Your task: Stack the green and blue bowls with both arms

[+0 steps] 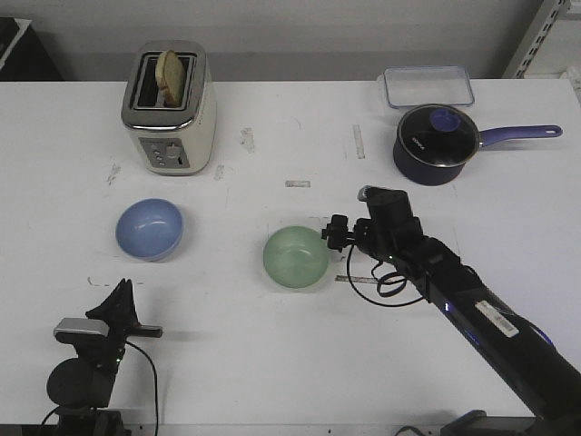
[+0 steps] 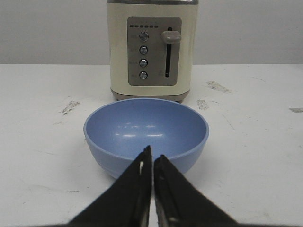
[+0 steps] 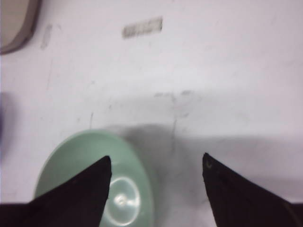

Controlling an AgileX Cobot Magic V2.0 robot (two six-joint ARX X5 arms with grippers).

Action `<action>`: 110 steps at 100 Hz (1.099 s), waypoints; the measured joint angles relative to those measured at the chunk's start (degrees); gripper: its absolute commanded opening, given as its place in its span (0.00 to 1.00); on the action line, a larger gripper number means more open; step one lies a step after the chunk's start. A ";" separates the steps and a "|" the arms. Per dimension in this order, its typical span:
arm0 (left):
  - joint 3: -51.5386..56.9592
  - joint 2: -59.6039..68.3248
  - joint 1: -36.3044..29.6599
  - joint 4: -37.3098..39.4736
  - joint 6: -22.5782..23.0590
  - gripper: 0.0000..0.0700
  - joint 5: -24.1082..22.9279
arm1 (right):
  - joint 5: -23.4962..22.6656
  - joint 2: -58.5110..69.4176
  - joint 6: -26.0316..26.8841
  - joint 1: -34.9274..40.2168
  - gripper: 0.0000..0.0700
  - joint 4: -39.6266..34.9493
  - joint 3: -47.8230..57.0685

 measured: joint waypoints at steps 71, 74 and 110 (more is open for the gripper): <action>0.00 0.00 0.00 0.00 0.00 0.00 0.00 | 5.79 -26.77 -24.94 -15.58 0.01 22.93 -25.05; 0.00 0.00 0.00 0.02 0.00 0.00 0.00 | 5.84 -28.28 -24.96 -16.17 0.01 24.28 -26.71; 0.00 0.00 0.00 0.02 0.00 0.00 0.00 | 5.86 -50.80 -25.00 -17.88 0.01 21.29 -38.49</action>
